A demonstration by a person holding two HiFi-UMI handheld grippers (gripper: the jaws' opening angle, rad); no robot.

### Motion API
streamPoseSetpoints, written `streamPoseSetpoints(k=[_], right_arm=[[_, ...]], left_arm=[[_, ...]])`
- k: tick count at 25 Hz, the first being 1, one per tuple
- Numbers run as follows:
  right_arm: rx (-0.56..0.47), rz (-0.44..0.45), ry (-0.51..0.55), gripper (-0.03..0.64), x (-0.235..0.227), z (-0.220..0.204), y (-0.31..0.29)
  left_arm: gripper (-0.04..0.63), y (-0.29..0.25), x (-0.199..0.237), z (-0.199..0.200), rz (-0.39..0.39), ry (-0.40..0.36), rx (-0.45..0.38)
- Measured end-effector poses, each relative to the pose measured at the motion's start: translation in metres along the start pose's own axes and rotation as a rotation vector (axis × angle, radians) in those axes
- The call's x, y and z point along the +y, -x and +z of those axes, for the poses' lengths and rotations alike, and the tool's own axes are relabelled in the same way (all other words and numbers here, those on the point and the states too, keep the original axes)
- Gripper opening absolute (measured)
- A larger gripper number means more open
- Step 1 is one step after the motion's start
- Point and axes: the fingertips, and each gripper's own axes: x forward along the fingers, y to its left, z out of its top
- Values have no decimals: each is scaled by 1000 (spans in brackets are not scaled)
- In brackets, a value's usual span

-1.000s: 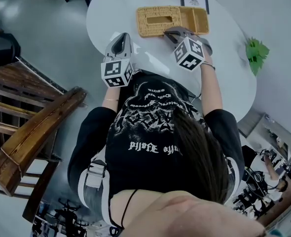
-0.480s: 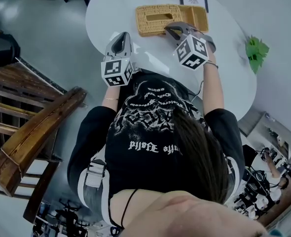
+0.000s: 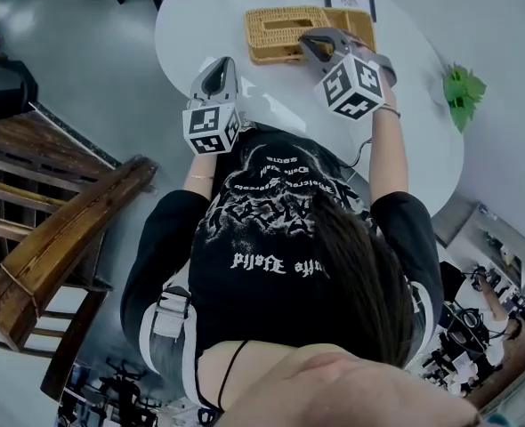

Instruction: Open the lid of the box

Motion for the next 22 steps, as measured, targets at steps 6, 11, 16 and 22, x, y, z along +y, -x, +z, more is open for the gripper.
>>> streamPoseSetpoints(k=[6, 11, 16, 22], right_arm=[[-34, -55, 7, 35, -15, 11, 6], [-43, -71, 9, 35, -24, 16, 8], [-47, -84, 16, 35, -30, 20, 10], [-43, -98, 34, 35, -38, 22, 12]], left_arm=[[28, 2, 0, 1, -4, 7, -4], [28, 2, 0, 5, -6, 14, -12], [28, 3, -1, 6, -7, 8, -13], [29, 3, -1, 7, -6, 8, -17]])
